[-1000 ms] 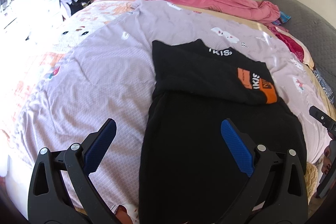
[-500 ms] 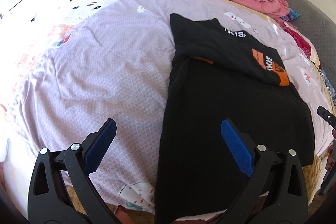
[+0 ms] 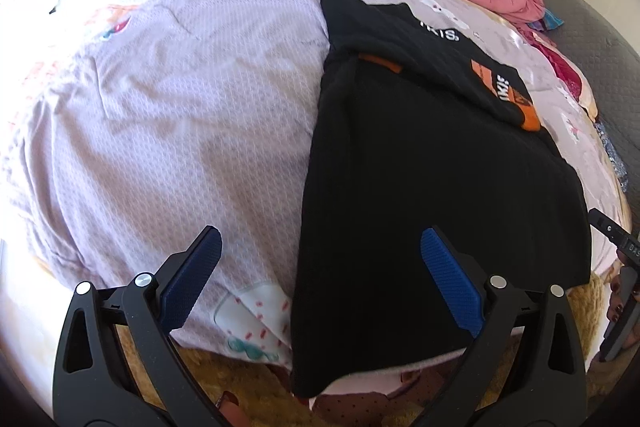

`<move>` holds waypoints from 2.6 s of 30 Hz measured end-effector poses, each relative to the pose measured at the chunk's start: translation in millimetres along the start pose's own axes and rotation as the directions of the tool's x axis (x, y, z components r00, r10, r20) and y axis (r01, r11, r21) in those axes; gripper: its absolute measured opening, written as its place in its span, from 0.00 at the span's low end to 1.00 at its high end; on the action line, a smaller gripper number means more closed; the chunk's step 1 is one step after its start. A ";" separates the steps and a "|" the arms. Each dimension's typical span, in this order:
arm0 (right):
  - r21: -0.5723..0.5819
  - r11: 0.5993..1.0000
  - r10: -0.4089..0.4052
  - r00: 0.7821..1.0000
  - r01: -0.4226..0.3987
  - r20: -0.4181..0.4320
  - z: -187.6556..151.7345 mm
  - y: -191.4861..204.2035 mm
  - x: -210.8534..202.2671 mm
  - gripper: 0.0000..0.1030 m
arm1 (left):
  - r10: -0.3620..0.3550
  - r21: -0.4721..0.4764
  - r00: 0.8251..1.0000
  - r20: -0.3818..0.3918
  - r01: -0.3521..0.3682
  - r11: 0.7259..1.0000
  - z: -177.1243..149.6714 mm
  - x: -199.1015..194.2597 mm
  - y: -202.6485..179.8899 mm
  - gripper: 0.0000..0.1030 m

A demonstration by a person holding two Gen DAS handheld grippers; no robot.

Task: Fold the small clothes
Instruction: 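Move both tools down to the hem of the black shirt, then close both tools on the shirt hem, then lift the hem with both tools and fold it toward the IKISS collar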

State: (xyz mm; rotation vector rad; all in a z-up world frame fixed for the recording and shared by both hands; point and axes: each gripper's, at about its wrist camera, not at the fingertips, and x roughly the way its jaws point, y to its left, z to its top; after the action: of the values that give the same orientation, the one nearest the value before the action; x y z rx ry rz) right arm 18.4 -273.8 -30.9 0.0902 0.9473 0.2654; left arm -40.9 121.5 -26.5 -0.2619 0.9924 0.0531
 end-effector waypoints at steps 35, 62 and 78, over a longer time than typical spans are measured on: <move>0.025 0.989 0.147 0.986 -0.146 -0.079 -43.0 -45.9 -6.0 0.11 | -0.045 -0.044 0.995 -0.090 0.041 0.998 -38.1 1.6 5.2 0.44; 0.058 0.960 0.272 0.962 -0.273 0.029 -24.3 -54.8 -45.1 0.10 | -0.179 -0.077 0.983 0.025 0.181 0.981 -28.6 -28.8 2.6 0.03; 0.064 0.939 0.319 0.925 -0.338 0.207 44.2 -45.8 -71.2 0.07 | -0.190 -0.068 0.964 0.184 0.206 0.976 22.5 -58.7 6.6 0.03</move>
State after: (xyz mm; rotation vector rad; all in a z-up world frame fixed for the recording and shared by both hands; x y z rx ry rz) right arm 23.3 -335.0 42.2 0.3628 0.7466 0.5116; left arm -55.8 137.7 32.8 -0.4280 0.7844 -0.0626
